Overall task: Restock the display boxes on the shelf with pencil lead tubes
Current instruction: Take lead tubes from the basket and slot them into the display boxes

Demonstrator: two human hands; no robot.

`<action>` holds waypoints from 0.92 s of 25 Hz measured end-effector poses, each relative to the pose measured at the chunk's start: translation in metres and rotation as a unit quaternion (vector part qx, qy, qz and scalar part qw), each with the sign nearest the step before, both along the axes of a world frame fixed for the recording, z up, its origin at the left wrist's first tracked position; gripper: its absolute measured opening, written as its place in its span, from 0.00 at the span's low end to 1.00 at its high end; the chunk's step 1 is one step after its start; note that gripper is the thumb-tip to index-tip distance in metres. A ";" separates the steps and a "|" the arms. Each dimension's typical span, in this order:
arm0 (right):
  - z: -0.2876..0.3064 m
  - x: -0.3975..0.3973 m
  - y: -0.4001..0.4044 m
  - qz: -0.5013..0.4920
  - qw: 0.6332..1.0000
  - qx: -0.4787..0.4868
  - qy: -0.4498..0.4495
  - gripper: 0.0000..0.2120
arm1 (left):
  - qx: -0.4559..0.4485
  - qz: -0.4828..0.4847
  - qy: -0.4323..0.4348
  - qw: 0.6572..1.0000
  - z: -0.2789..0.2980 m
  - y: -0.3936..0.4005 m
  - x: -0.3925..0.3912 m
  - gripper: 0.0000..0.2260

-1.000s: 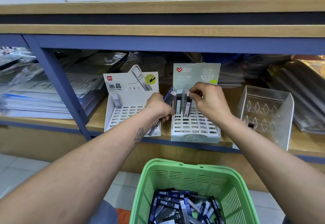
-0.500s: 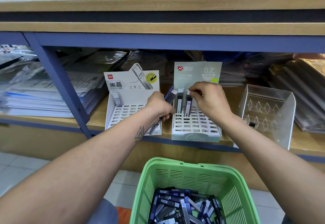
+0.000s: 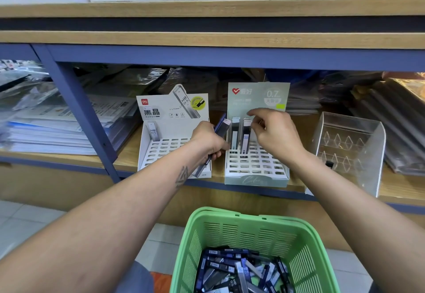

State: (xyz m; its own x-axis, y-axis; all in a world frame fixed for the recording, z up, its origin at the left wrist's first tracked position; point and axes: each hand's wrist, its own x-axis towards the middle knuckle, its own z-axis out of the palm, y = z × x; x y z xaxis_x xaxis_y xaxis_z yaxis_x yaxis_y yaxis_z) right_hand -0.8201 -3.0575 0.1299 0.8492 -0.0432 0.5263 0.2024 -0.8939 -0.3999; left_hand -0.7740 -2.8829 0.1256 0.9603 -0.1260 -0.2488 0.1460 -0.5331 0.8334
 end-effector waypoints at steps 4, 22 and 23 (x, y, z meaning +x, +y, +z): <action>-0.001 -0.003 0.000 -0.006 1.000 0.008 -0.004 0.14 | -0.020 -0.004 0.000 1.000 0.006 0.005 -0.001 0.12; 0.021 -0.013 0.021 0.192 0.784 0.567 0.167 0.08 | -0.181 -0.217 0.070 0.957 0.026 0.019 -0.028 0.09; 0.022 -0.013 0.018 0.187 0.767 0.596 0.148 0.06 | -0.176 -0.229 0.083 0.954 0.026 0.020 -0.027 0.08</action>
